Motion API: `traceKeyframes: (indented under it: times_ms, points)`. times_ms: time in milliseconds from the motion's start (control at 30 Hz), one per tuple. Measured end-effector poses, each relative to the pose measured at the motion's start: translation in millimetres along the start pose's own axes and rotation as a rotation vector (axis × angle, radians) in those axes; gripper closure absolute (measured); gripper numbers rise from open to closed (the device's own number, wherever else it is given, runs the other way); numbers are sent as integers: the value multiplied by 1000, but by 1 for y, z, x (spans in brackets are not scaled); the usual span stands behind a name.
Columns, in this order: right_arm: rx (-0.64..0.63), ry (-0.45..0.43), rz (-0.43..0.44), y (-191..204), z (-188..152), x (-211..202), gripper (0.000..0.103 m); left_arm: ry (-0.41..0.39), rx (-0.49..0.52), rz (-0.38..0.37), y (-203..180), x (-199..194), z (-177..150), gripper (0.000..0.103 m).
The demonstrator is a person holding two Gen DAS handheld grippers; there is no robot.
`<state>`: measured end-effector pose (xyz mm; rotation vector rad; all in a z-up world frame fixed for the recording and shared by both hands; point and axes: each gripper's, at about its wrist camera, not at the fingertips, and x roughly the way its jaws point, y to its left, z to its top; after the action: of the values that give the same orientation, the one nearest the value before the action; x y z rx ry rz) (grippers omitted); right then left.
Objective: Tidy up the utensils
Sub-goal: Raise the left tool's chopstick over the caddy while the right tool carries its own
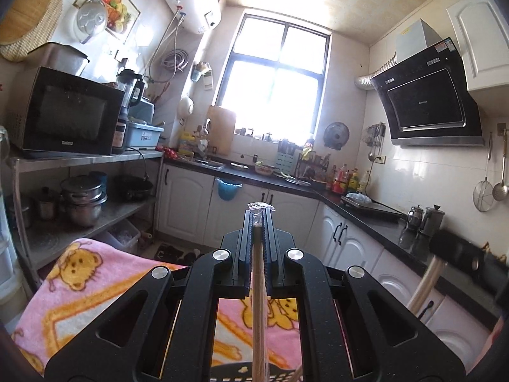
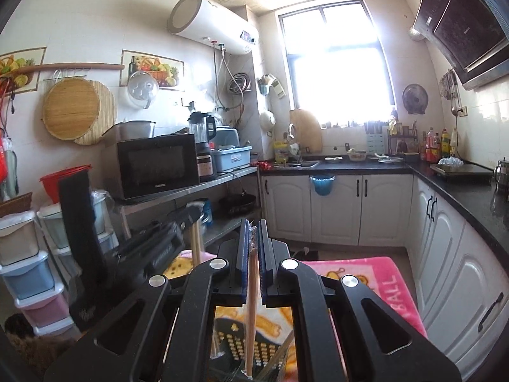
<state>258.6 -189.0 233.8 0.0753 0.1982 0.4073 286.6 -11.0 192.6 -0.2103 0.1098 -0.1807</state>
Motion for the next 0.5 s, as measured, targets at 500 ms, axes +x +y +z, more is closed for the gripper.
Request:
traceKeyframes:
  times_ms: [500]
  points:
    - [52,51,-14,-23,-33,36,97,-39,26,36,4,6,-37,100]
